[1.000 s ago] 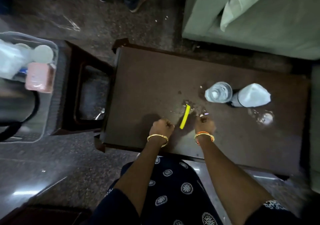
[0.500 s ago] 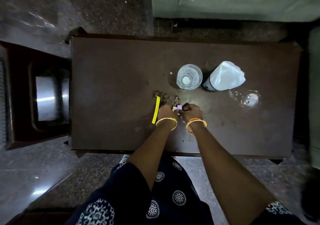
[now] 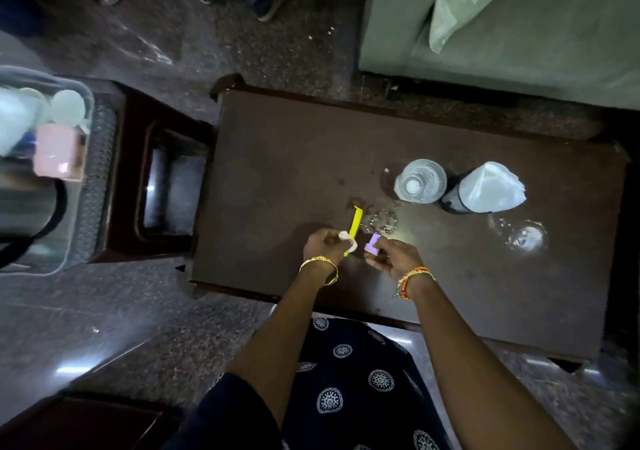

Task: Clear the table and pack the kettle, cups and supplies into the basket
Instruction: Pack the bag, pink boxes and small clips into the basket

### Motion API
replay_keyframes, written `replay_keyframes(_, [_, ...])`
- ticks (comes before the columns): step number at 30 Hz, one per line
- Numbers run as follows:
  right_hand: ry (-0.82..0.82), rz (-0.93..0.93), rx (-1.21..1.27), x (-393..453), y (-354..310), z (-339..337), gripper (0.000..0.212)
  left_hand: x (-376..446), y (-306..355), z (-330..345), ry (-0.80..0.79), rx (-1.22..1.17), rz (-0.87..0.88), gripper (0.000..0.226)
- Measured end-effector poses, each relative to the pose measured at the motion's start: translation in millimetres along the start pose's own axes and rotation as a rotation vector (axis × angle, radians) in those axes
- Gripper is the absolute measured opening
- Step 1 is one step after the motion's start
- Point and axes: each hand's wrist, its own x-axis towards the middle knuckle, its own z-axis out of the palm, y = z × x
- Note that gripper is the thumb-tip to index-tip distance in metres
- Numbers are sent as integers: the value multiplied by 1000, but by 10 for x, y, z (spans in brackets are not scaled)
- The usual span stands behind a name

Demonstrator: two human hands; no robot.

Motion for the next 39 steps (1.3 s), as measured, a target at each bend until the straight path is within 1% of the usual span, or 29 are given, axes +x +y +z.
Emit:
replay_keyframes(2, [-62, -2, 1, -113, 25, 251, 21, -53, 0, -311, 106, -85, 37, 18])
replay_keyframes(5, [-194, -18, -89, -292, 56, 734, 24, -160, 14, -829, 260, -174, 93, 19])
replay_keyframes(8, [-253, -17, -232, -473, 107, 1384, 17, -258, 19, -1470, 446, -188, 174, 15])
replay_keyframes(10, [-301, -50, -323, -570, 132, 1857, 16, -285, 35, -1902, 577, -201, 206, 13])
replay_keyframes(13, [-359, -191, -449, -735, 192, 2689, 16, -286, 70, -2591, 767, -274, 223, 15])
replay_keyframes(15, [-385, -320, -495, -850, 214, 3225, 18, -257, 98, -2990, 890, -240, 241, 19])
replay_keyframes(17, [-437, -454, -545, -982, 237, 3744, 18, -204, 121, -3346, 977, -176, 252, 21])
replay_keyframes(19, [-480, -620, -664, -1103, 262, 4178, 17, -142, 152, -3618, 998, -158, 245, 23])
replay_keyframes(21, [-487, -810, -851, -1178, 274, 4485, 18, -71, 179, -3797, 975, -138, 208, 25])
replay_keyframes(24, [-489, -1057, -1242, -1228, 309, 4791, 11, 52, 149, -4001, 922, -111, 83, 29])
replay_keyframes(27, [-461, -1237, -1687, -1245, 392, 4949, 17, 147, 99, -4098, 851, -78, -16, 27])
replay_keyframes(29, [-424, -1336, -1909, -1232, 484, 5020, 22, 203, 72, -4129, 809, -71, -58, 25])
replay_keyframes(31, [-374, -1384, -2060, -1214, 567, 5067, 24, 243, 66, -4145, 770, -109, -100, 22])
replay_keyframes(34, [-325, -1362, -2176, -1175, 663, 5131, 27, 300, 25, -4130, 727, -167, -99, 20])
replay_keyframes(39, [-254, -1352, -2203, -1091, 734, 5123, 30, 339, -24, -4082, 713, -246, -88, 22])
